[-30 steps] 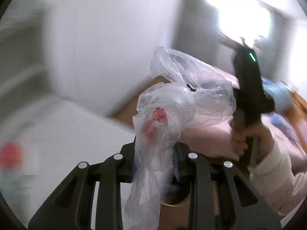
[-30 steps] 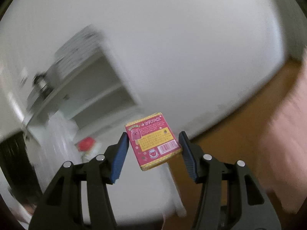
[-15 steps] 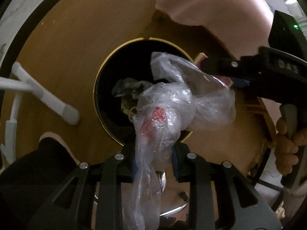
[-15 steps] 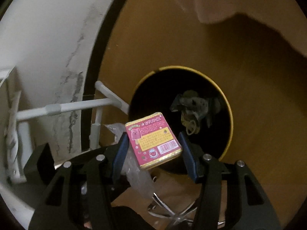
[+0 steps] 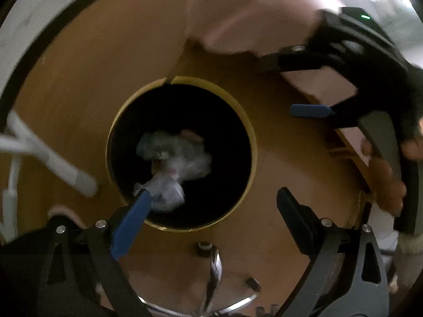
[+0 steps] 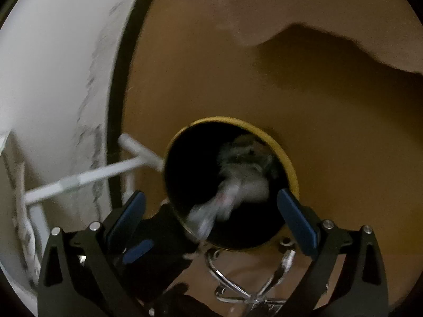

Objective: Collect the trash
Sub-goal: 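Carry the plastic bag and pink box over the floor bin and open both tools, then grasp the white floral bundle with the left tool while the right tool grasps the red lid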

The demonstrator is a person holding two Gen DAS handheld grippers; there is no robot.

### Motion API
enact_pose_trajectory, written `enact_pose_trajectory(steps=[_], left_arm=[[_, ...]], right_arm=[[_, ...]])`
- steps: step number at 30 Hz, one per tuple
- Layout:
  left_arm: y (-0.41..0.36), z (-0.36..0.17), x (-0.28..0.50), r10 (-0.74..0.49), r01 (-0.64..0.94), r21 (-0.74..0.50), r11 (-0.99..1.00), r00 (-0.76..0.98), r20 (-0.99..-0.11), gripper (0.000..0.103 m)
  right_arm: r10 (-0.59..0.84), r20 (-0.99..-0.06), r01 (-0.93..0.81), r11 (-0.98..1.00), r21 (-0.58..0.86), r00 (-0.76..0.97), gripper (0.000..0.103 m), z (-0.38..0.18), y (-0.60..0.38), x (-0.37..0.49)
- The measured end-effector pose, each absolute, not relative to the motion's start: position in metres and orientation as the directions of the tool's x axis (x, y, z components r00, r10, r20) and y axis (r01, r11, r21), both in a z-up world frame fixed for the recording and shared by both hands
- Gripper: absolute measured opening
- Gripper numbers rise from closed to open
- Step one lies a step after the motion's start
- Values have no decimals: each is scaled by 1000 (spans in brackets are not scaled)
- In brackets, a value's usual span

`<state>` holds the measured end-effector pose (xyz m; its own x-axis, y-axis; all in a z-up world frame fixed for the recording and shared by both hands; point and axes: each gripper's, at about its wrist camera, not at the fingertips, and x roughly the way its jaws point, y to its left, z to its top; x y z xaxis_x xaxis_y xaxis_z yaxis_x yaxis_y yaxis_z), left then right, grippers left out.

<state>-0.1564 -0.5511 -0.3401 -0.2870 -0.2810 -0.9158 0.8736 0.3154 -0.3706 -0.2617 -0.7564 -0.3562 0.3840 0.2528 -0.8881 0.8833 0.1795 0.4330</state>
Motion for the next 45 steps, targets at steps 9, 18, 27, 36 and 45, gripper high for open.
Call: enact_pose_trajectory(steps=[9,18,27,36,45], left_arm=[[-470,-70,-193,-778,981,-195,8,-116,-618,96],[-314,32,-96,-773,850,-14,526,472,-423,97],[-76,27,21,-172,205,8,979,845,-507,97],[52,-17,139,-2,-32,-38,999,733,-680,97],[39,-53,230,4,7,11,1000,635,-773,96]], right_arm=[[-625,-681,903,411,129,382,96,-112,-720,-279],[-449,-481,620,730,287,752,96,-1,-623,-157],[-138,-480,246,954,169,866,96,18,-494,-8],[141,-619,-164,986,20,773,96,13,-362,133],[165,-800,-222,974,41,577,96,-43,-294,243]])
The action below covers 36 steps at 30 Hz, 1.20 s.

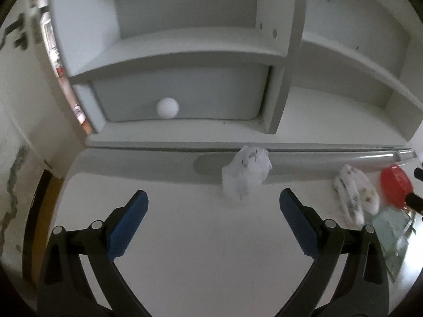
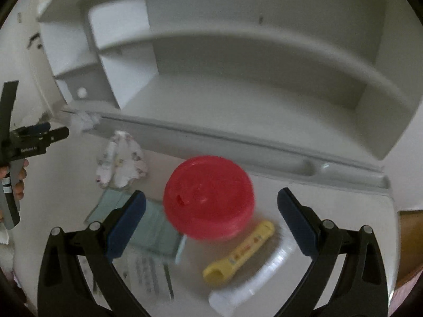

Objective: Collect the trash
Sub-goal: 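Grasp the white floral bundle with the left tool while the right tool grasps the red lid, then carry the floral bundle and red lid over the bin and open both tools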

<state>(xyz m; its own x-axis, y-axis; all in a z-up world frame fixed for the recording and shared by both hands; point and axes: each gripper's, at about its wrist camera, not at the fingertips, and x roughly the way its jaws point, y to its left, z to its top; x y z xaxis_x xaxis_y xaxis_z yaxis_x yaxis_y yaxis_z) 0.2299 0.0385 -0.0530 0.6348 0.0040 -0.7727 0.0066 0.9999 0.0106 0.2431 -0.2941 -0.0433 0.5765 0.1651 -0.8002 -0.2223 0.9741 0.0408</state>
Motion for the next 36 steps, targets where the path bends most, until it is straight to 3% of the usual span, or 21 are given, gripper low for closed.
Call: enact_pose_trajectory(steps=[2,4,5,6,7,8,16,26,36], left_arm=[[34,-62,241,-21,27,-6,1000,619,-785,96],[29,-70,249,-42,57,-10,998,600,-799,88],[27,-72,250,-44,68,-4,998,598,-800,73],[24,-71,249,-24,75,28,997,614,-789,53],[23,-69,246,-43,93,20,995,623,-781,39],[23,-67,244,-61,103,5,995,629,-775,36],[25,-62,231,-143,158,-51,986,651,-745,35],[25,-62,231,-133,149,-46,988,654,-745,35],[25,-62,230,-133,141,-53,989,654,-745,35]], right_arm=[[160,-824,-206,977,55,544,96,-55,-292,253],[158,-842,-183,980,72,516,96,-65,-291,262],[176,-840,-178,979,97,513,92,-68,-292,264],[176,-839,-172,980,100,516,82,-70,-293,263],[146,-834,-166,984,67,531,82,-69,-291,261],[130,-828,-162,986,49,545,81,-69,-291,260],[176,-765,-182,980,79,620,80,-57,-292,245],[233,-700,-212,970,119,674,80,-48,-299,239],[235,-693,-238,967,93,682,82,-48,-294,235]])
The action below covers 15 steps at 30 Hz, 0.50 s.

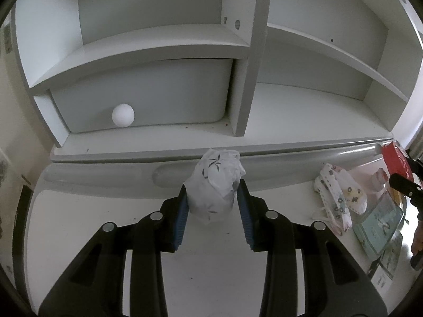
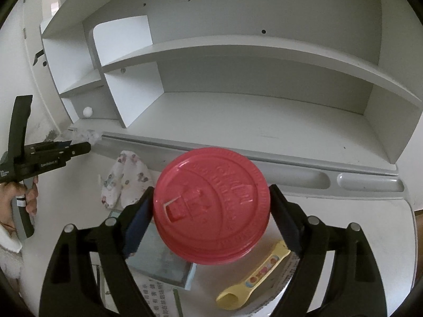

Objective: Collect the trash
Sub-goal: 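Carry the floral bundle and red lid over the bin and open both tools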

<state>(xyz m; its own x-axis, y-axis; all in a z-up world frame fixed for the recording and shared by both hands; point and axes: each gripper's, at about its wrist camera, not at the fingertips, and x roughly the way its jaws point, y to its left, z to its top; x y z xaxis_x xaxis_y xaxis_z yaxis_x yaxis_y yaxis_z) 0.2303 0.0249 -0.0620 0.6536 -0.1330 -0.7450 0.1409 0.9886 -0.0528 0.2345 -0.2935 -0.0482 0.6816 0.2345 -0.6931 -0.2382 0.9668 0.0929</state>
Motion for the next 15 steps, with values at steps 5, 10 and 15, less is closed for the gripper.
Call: enact_pose_trajectory(steps=[5,10,15], left_arm=[[26,-60,228,-132,145,-48,988,658,-742,35],[23,-62,227,-130,153,-36,988,663,-737,35],[23,-62,228,-132,154,-38,987,662,-738,35]], right_arm=[[230,-689,-236,968,88,687,82,-49,-293,234],[227,-691,-231,969,89,687,83,-50,-294,235],[232,-693,-235,968,91,683,83,-52,-294,236]])
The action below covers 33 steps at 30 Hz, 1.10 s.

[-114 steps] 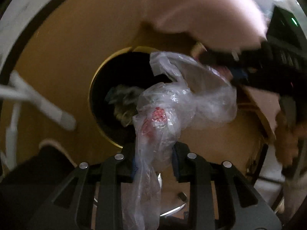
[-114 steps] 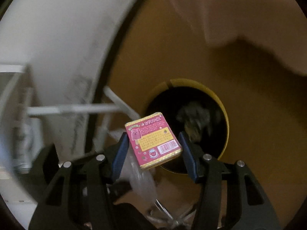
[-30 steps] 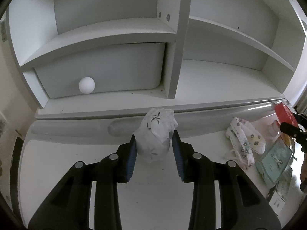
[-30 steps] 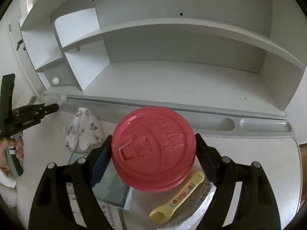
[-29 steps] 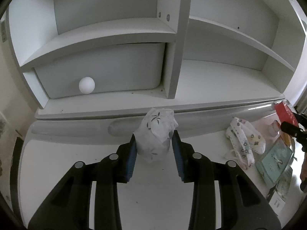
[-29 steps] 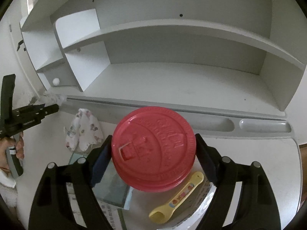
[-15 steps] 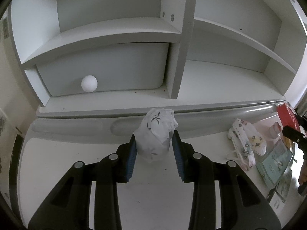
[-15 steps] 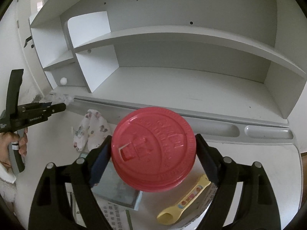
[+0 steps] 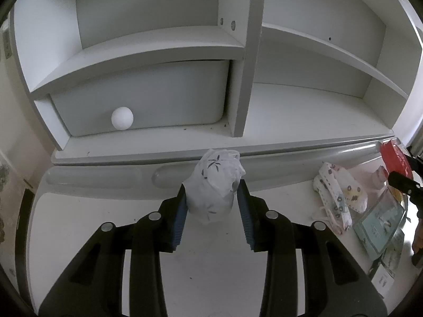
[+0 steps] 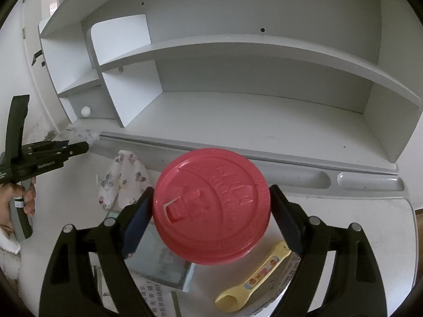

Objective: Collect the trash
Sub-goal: 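Carry the floral bundle and red lid over the bin and open both tools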

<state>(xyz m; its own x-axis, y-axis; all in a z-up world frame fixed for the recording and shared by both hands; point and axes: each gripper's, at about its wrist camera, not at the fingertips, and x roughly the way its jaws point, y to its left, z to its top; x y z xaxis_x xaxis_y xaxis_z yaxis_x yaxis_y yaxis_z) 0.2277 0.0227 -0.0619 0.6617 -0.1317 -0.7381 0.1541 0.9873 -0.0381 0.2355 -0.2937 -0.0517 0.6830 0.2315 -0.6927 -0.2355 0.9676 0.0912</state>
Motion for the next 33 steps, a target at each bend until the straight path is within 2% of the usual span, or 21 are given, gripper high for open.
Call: enact_pose_trajectory(steps=[23,29,33], left_arm=[[21,-63,226,-149,165,-52,985,661,-736,36],[9,-23,206,-185,190,-63,980,737,-650,36],[-49,21,169,-299,339,-46,940,751,-589,35]], right_arm=[[224,-705,-230,969,88,673,83,-53,-292,234],[266,-616,-213,964,160,742,83,-19,-312,221],[280,-517,-179,955,237,809,83,21,-355,178]])
